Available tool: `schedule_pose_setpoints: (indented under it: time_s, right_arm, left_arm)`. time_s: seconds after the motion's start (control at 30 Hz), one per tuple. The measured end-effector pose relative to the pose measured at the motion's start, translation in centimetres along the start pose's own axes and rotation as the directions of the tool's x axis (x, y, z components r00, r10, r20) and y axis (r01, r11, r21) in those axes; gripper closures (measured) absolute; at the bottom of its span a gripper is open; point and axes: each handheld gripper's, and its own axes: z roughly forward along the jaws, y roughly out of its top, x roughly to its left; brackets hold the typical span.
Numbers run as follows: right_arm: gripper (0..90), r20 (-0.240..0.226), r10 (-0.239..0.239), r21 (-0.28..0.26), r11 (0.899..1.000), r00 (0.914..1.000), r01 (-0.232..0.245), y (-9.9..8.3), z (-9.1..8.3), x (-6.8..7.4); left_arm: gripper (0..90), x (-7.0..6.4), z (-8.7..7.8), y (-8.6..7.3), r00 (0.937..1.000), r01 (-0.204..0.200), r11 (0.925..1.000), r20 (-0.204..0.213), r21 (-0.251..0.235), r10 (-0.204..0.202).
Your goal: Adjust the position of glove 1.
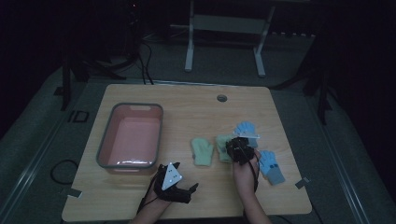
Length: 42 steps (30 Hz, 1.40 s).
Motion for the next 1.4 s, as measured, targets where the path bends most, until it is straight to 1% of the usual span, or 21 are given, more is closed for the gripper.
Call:
schedule_pose_setpoints:
  time_s: [0.13,0.2,0.23,0.3,0.37,0.5,0.53,0.63,0.73,0.77,0.8,0.83,0.87,0.93,1.0,1.07,1.13,1.17,1.27,1.33,1.4]
  right_arm:
    - [85.9,0.018,0.004,0.028,1.0,0.9998,-0.005,-0.7,1.1,0.1]
    - [85.2,0.015,0.011,0.039,0.999,0.9998,-0.012,-1.2,1.7,0.1]
    - [82.9,0.017,0.013,0.053,0.998,0.9998,-0.014,-1.6,2.2,0.0]
    - [80.9,0.018,0.017,0.053,0.998,0.9997,-0.018,-1.7,2.3,0.0]
    - [74.5,0.009,0.014,0.058,0.998,0.9999,-0.014,-1.7,2.5,-0.2]
    - [69.8,0.0,0.001,0.064,0.998,1.0,0.0,-1.7,2.5,-0.3]
    - [66.1,-0.012,-0.005,0.068,0.998,0.9999,0.006,-1.6,2.3,-0.3]
    - [64.6,-0.032,-0.023,0.068,0.997,0.9992,0.025,-1.4,1.8,-0.6]
    - [62.5,-0.07,-0.037,0.054,0.998,0.9969,0.04,-1.0,0.9,-1.3]
    - [61.4,-0.077,-0.063,0.048,0.997,0.995,0.067,-0.8,0.5,-1.6]
    - [60.1,-0.102,-0.108,0.027,0.993,0.989,0.111,-0.4,-0.1,-2.2]
    - [60.1,-0.102,-0.108,0.027,0.993,0.989,0.111,-0.4,-0.1,-2.2]
    - [60.0,-0.106,-0.124,0.033,0.991,0.9866,0.128,-0.3,-0.3,-2.4]
    - [60.1,-0.149,-0.144,0.025,0.988,0.9783,0.149,0.0,-0.6,-3.2]
    - [60.8,-0.19,-0.179,0.021,0.982,0.9652,0.187,0.3,-0.9,-3.9]
    - [61.7,-0.225,-0.224,0.002,0.973,0.9482,0.23,0.3,-1.1,-4.2]
    - [62.7,-0.231,-0.273,0.008,0.959,0.9338,0.282,0.3,-1.1,-4.4]
    - [62.7,-0.238,-0.284,0.009,0.956,0.9288,0.295,0.3,-1.0,-4.4]
    - [62.6,-0.233,-0.28,0.015,0.956,0.9313,0.291,0.3,-0.6,-4.2]
    - [62.1,-0.219,-0.28,0.013,0.957,0.9347,0.29,0.3,0.0,-3.8]
    - [60.8,-0.22,-0.273,0.013,0.959,0.9364,0.283,0.1,0.4,-3.4]
  left_arm:
    - [2.4,0.0,0.0,0.0,1.0,-0.003,1.0,0.001,0.002,0.003]
    - [2.4,0.0,0.0,0.0,1.0,-0.002,1.0,0.004,0.003,0.002]
    - [2.4,0.0,0.0,0.0,1.0,-0.002,1.0,0.004,0.003,0.002]
    - [2.4,0.0,0.0,0.0,1.0,0.0,1.0,0.002,0.003,0.0]
    - [2.4,0.0,0.0,0.0,1.0,-0.002,1.0,0.002,0.003,0.002]
    - [2.4,0.0,0.0,0.0,1.0,-0.002,1.0,0.001,0.004,0.002]
    - [2.4,0.0,0.0,0.0,1.0,-0.002,1.0,0.001,0.004,0.002]
    - [2.4,0.0,0.0,0.0,1.0,0.001,1.0,0.001,0.002,-0.001]
    - [2.4,0.0,0.0,0.0,1.0,0.0,1.0,0.0,0.002,0.0]
    - [2.4,0.0,0.0,0.0,1.0,-0.001,1.0,0.0,0.003,0.001]
    - [2.4,0.0,0.0,0.0,1.0,-0.002,1.0,0.0,0.002,0.002]
    - [2.4,0.0,0.0,0.0,1.0,-0.002,1.0,0.0,0.002,0.002]
    - [2.4,0.0,0.0,0.0,1.0,-0.001,1.0,0.0,0.002,0.001]
    - [2.4,0.0,0.0,0.0,1.0,0.003,1.0,0.001,0.003,-0.003]
    - [2.4,0.0,0.0,0.0,1.0,0.003,1.0,0.001,0.002,-0.003]
    - [2.4,0.0,0.0,0.0,1.0,0.0,1.0,0.0,0.001,0.0]
    - [2.4,0.0,0.0,0.0,1.0,0.003,1.0,-0.001,0.001,-0.003]
    - [2.4,0.0,0.0,0.0,1.0,0.003,1.0,-0.001,0.002,-0.003]
    - [2.4,0.0,0.0,0.0,1.0,0.003,1.0,-0.003,0.0,-0.003]
    - [2.4,0.0,0.0,0.0,1.0,0.003,1.0,-0.004,0.001,-0.003]
    - [2.4,0.0,0.0,0.0,1.0,0.003,1.0,-0.004,0.0,-0.003]
